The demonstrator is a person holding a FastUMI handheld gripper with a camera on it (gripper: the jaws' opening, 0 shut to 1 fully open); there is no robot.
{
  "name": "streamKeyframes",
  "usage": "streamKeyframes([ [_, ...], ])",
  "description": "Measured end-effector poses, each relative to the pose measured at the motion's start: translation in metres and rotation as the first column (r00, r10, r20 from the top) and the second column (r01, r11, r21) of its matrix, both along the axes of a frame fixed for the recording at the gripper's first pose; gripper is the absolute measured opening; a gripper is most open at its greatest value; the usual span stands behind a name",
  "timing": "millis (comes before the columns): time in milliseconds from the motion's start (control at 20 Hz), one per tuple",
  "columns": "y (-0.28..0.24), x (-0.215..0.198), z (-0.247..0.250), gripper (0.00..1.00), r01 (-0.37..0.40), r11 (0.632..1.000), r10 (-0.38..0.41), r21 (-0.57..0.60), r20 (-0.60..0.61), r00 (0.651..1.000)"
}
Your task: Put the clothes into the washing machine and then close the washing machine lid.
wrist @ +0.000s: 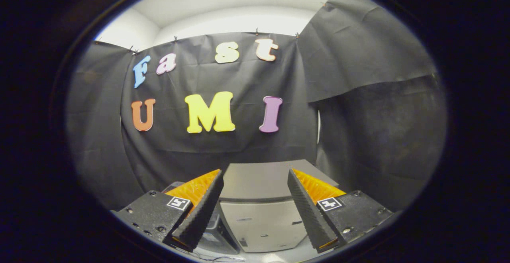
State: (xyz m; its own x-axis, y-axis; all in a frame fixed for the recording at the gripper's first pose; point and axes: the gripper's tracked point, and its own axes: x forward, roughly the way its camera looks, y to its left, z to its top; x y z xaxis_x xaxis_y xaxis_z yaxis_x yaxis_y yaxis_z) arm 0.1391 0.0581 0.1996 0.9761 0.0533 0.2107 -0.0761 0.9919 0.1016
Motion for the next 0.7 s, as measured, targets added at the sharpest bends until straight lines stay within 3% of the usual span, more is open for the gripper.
streamKeyframes([
  [400,-0.072,-0.024,-0.122,1.00,0.037,0.999,-0.041,-0.035,-0.110,0.993],
  [700,-0.088,-0.053,-0.188,1.00,-0.016,1.000,0.014,-0.007,-0.206,0.978],
])
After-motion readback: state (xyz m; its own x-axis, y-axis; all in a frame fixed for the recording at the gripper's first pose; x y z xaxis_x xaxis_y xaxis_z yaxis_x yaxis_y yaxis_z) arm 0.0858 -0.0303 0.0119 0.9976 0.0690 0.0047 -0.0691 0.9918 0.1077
